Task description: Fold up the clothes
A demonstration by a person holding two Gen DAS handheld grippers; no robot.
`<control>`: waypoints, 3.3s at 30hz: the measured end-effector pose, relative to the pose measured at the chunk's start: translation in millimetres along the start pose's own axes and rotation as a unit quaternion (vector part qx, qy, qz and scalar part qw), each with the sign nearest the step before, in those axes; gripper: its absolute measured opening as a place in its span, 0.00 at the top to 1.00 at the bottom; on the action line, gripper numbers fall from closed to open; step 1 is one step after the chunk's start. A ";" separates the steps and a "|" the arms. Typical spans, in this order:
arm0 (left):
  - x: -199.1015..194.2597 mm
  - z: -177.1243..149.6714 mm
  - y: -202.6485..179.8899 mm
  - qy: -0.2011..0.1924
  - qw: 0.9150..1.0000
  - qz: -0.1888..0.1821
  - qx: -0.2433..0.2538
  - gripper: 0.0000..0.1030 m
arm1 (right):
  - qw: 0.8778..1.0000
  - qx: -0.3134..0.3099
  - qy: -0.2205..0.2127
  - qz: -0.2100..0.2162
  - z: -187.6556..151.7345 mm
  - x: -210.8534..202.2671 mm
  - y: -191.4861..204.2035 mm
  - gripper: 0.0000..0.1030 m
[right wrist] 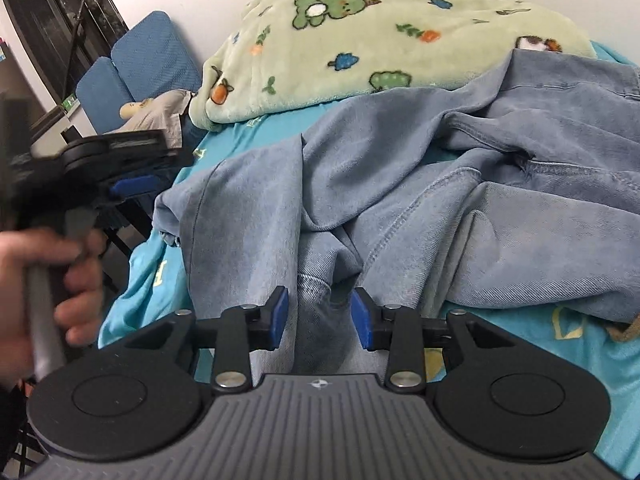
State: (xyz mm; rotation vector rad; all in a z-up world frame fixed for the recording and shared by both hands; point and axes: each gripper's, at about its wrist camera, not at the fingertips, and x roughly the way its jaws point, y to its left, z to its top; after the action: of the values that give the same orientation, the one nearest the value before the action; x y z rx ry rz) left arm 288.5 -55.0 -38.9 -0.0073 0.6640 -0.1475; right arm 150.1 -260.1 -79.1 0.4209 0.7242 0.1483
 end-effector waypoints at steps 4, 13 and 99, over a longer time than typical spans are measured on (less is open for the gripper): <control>33.0 -1.9 -18.0 0.045 0.997 0.009 0.066 0.49 | 1.000 0.011 -0.003 0.007 2.8 3.9 -5.8 0.64; -12.2 -2.6 -17.0 0.013 0.998 0.012 0.063 0.98 | 0.999 -0.028 -0.010 0.035 -0.7 7.6 3.1 0.64; -155.5 -112.6 291.8 -0.084 0.846 0.117 -0.513 0.98 | 0.895 0.424 -0.064 -0.120 -11.8 -95.3 -151.3 0.44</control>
State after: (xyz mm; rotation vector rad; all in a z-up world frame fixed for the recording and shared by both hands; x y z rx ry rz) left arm 137.5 259.9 -47.9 -0.9638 0.4949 0.4588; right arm 69.6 -419.6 -92.7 1.1577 0.6774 -0.4504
